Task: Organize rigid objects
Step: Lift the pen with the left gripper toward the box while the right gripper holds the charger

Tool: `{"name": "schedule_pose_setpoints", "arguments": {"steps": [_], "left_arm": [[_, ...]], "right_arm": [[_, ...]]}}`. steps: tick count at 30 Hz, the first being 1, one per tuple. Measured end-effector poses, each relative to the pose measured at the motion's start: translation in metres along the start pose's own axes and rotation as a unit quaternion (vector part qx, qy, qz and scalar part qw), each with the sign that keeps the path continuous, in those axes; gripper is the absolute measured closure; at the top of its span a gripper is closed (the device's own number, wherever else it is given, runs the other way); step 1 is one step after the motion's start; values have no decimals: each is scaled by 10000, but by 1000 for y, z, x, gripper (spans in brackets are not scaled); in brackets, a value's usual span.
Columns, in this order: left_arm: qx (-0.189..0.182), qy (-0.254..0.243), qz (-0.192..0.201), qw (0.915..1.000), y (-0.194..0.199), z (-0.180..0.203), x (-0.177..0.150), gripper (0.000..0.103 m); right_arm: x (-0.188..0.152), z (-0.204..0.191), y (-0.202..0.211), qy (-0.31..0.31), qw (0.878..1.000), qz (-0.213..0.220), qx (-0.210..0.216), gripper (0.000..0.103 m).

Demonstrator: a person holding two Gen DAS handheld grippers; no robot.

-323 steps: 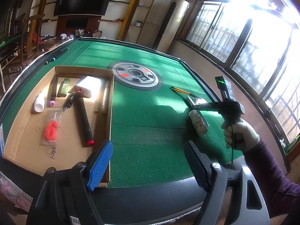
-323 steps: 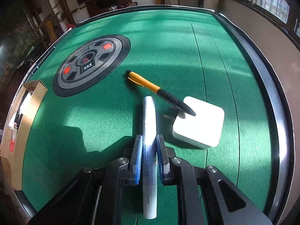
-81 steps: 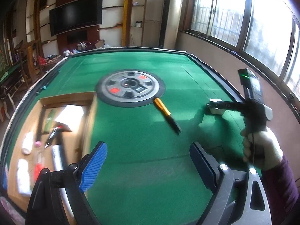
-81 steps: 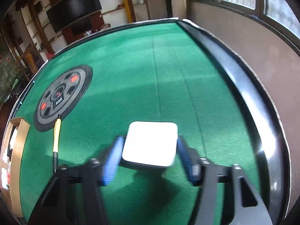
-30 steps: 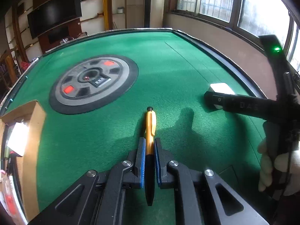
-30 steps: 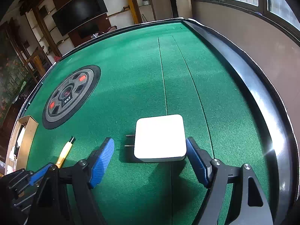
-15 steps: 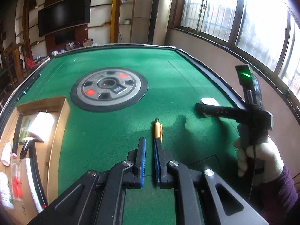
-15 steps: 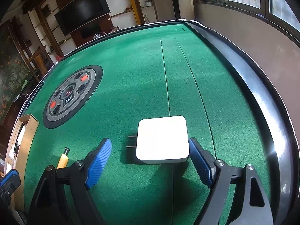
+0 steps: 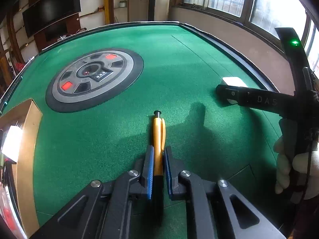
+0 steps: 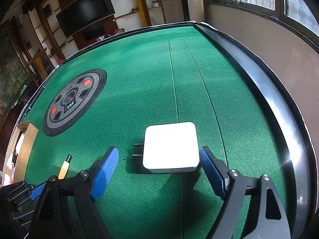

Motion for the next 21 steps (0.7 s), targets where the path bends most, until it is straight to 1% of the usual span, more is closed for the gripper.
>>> {"name": "schedule_pose_setpoints", "arguments": {"steps": [3,5,10,14,15,16,18,19,21], "left_arm": [[-171,294,35,9994,5,-8,-4,95],[-247,447,140,9986,13,-12,-4,95],[-444,650,527,9955,43,-18,-4,95],[-701,843,935,9896,79,-27,-8,94],[-731,882,1031,9881,87,-32,-9,94],[-762,922,1125,9864,97,-35,-11,94],[-833,1026,1297,9827,114,-44,-15,94],[-855,1076,1369,9810,122,-50,-18,94],[-880,1203,1513,9772,137,-63,-24,94]], "right_arm": [[0,1,-1,5,10000,-1,-1,21],[0,0,0,22,10000,-9,-16,21],[-1,1,0,47,10000,-17,-33,21],[0,1,0,26,10000,1,1,21],[-1,2,1,1,10000,18,13,24],[-1,3,2,-42,10000,54,-11,29],[-1,8,5,-159,9998,138,12,51],[-1,9,5,-218,9996,145,85,51],[0,9,5,-214,9996,157,80,51]]}}
Point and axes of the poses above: each gripper's, at about its wrist camera, not at the fingertips, and y roughly against the way its jaws point, z to its right, x to its top, the point moved 6 cm from there along -y, roughly the way its jaws point, and after that the axes turned 2 degrees about x, right-handed, at the moved point
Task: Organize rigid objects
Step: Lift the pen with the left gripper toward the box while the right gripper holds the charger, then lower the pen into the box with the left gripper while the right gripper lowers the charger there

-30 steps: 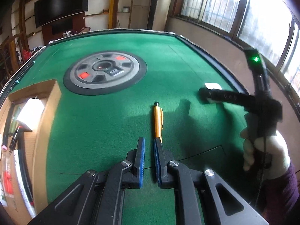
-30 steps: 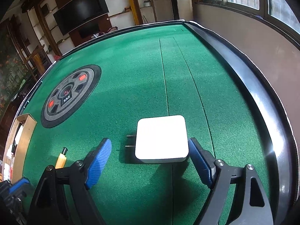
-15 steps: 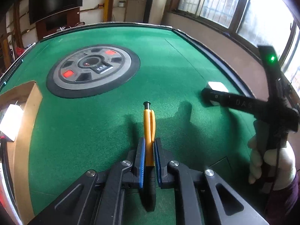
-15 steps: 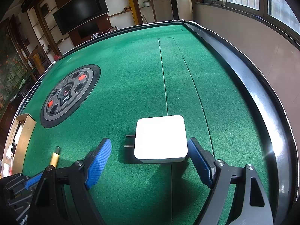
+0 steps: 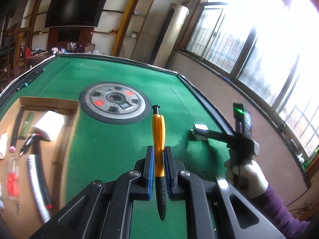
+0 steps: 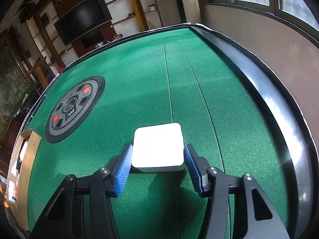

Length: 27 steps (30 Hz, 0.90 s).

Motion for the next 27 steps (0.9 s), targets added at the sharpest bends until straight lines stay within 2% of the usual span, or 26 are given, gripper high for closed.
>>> {"name": "schedule_pose_setpoints", "arguments": {"steps": [3,8,15,21,27], "left_arm": [[27,163,190,9997,29,-20,3,94],[409,481,458,9970,70,-69,2,94],[724,1174,586,9887,104,-139,-15,94],[1028,1350,238,9852,106,-170,-35,94],[1189,1566,-175,9803,81,-190,-45,94]], "right_arm": [[1,-2,2,60,9999,66,-86,51],[2,-16,25,258,9988,393,-108,51],[-8,-85,64,668,9942,403,741,51],[-31,-164,75,1237,9811,133,1481,51],[-61,-241,68,1909,9625,-289,1907,51]]}}
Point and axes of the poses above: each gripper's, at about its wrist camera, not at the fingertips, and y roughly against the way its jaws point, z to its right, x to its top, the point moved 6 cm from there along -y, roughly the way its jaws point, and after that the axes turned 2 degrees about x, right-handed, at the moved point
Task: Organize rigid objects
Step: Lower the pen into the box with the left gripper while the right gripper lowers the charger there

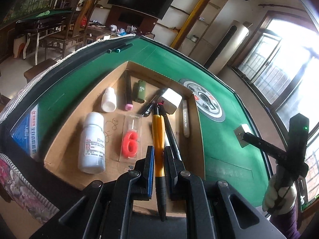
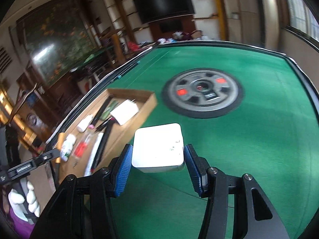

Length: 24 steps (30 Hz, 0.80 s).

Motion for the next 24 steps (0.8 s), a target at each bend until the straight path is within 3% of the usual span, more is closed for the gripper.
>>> {"name": "schedule_pose_setpoints", "arguments": {"steps": [7,13,20,24], "left_arm": [[482,8,-429,9979,-41,-12,5,94],[456,21,-305,9985,-45,-16,10,89],[261,206,17,9994,-11,-29,7,53],[353,248,271,9987,12,-43,9,45]], "right_arm": [[1,-62,-35,668,9971,-350,131,51],[-2,-86,-64,1107,9918,-643,9,51],[-4,-103,-86,1542,9839,-880,-218,51],[-2,-110,-98,1844,9770,-936,-515,51]]}}
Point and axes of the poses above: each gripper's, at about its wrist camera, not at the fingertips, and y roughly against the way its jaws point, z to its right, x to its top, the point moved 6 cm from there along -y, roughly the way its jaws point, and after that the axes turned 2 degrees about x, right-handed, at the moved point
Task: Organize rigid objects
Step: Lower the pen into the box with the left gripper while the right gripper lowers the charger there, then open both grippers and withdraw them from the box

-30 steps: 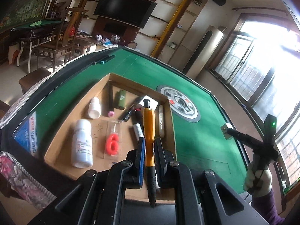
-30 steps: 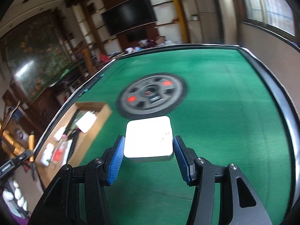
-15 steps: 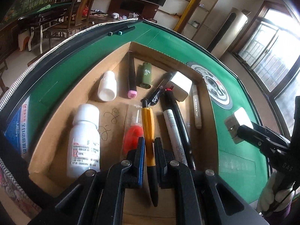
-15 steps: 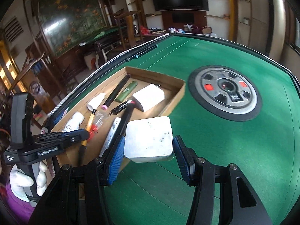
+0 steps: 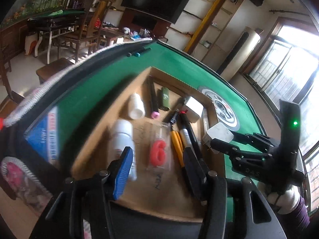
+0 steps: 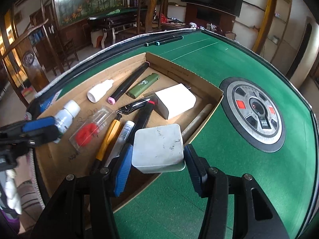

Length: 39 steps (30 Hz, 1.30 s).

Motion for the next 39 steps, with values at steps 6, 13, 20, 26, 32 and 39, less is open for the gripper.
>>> {"name": "schedule_pose_setpoints", "arguments": {"steps": [6,13,20,26,32,39], "left_arm": [[93,111,211,9997,12,-18,4,39],[-17,107,162,9998,14,-16,0,39],[36,78,174,9998,11,-11,0,35],[244,-156,264,9992,16,1,-3,34],[703,-569,500,9946,20,19,-3,25],[1151,-801,593,9883,22,36,-5,18]], "right_arm": [[11,-8,-19,260,9994,-129,-166,53],[16,-10,-30,84,9994,-261,201,53],[19,-1,-36,-155,9997,-203,-34,37],[21,11,-23,-737,9968,116,274,36],[6,24,20,-1052,9916,727,189,27],[-24,24,42,-1302,9857,1046,203,23]]}}
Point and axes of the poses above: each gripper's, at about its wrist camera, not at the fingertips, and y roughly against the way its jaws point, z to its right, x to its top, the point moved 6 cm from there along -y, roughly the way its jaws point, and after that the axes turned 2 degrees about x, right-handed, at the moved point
